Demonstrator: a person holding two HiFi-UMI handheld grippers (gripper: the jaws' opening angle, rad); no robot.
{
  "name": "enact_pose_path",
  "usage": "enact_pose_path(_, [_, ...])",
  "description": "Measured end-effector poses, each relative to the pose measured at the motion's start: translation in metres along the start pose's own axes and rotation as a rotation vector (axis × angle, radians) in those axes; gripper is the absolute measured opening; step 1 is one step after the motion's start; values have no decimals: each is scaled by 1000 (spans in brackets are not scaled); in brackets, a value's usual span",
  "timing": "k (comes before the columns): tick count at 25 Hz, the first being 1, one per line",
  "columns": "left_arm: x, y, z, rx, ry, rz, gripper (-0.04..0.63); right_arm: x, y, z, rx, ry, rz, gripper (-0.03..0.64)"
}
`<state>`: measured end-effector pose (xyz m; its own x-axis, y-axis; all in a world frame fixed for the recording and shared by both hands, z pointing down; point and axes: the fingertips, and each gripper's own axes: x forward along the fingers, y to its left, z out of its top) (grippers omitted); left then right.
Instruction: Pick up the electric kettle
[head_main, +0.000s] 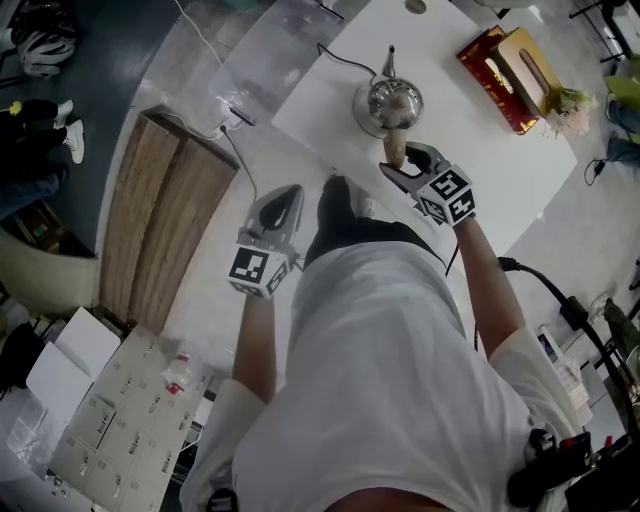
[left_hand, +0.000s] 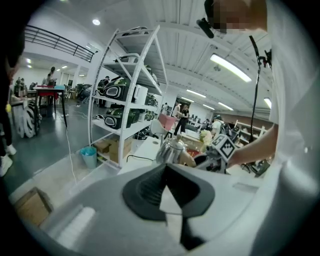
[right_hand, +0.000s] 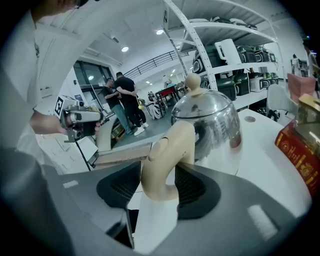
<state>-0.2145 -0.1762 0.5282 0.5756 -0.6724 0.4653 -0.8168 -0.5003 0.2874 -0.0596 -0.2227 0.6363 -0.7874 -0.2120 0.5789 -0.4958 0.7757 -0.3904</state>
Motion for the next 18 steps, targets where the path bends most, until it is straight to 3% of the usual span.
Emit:
enact_pose_path(13, [1,18,-9,-33,26,23,2,31,12,-13,-93,72,79,235])
enact_pose_path(18, [-1,21,-12,-42,36,23,2,35,13,-14,-121,81,87,205])
